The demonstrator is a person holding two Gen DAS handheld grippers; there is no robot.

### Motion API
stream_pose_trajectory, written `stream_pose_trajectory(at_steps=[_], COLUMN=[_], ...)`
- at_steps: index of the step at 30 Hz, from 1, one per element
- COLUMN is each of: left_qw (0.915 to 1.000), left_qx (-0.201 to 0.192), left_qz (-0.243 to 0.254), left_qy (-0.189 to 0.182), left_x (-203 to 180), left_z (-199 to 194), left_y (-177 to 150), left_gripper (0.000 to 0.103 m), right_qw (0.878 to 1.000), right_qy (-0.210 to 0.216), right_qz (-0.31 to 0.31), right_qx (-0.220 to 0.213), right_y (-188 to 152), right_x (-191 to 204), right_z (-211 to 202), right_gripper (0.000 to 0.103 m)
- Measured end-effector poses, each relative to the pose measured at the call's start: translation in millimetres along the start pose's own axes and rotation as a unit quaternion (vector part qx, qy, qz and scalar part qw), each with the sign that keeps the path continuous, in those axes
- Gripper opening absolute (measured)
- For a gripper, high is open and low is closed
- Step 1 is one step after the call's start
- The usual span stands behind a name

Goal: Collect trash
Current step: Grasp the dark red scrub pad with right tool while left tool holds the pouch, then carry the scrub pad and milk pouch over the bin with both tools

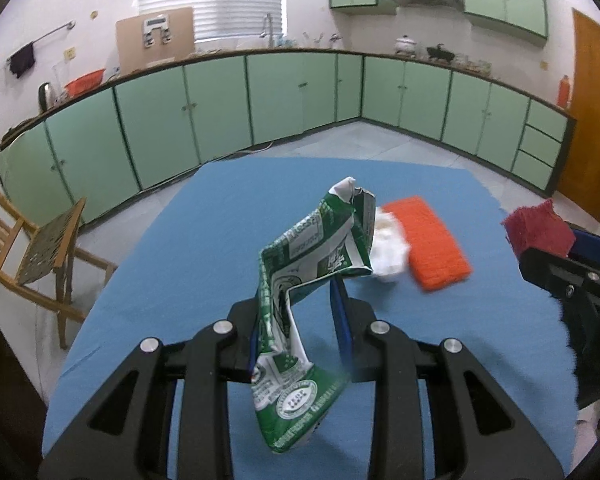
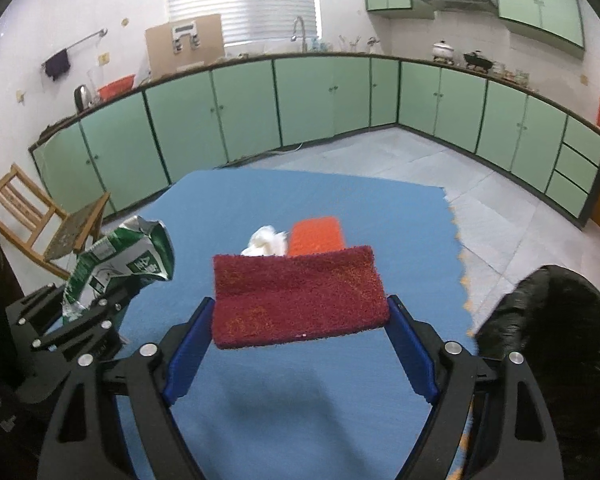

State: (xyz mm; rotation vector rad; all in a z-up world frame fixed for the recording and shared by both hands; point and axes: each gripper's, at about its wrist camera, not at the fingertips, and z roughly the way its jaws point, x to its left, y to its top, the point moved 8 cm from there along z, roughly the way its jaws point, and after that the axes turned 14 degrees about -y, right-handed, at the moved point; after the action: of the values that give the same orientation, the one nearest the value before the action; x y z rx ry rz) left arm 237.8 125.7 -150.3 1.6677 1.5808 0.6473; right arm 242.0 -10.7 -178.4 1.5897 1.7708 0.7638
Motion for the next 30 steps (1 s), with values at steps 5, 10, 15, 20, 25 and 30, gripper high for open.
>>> stream_pose_trajectory(at_steps=[5, 10, 15, 20, 25, 30], left_qw=[0.9996, 0.998, 0.9951, 0.9903, 0.9855, 0.9788], left_qx=[-0.005, -0.006, -0.006, -0.001, 0.006, 0.011], left_qz=[0.012, 0.033, 0.056, 0.08, 0.093, 0.113], left_qy=[-0.026, -0.053, -0.082, -0.114, -0.142, -0.17], left_x=[-40, -86, -134, -186, -231, -273], left_z=[1, 5, 11, 22, 33, 44], left_y=[5, 7, 9, 6, 4, 1], left_gripper=[0.028, 0.028, 0.028, 0.028, 0.028, 0.028], right_qw=[1.0, 0.998, 0.995, 0.99, 0.985, 0.98], right_qy=[-0.02, -0.045, -0.073, -0.107, -0.14, -0.164], right_qz=[0.021, 0.047, 0.063, 0.085, 0.099, 0.113], right_qx=[-0.008, -0.017, -0.024, -0.026, -0.028, -0.023], right_y=[0, -4, -12, -25, -37, -47], right_x=[-38, -85, -131, -182, -227, -266], right_z=[-13, -28, -41, -53, -62, -65], right_gripper=[0.083, 0.083, 0.083, 0.083, 0.083, 0.083])
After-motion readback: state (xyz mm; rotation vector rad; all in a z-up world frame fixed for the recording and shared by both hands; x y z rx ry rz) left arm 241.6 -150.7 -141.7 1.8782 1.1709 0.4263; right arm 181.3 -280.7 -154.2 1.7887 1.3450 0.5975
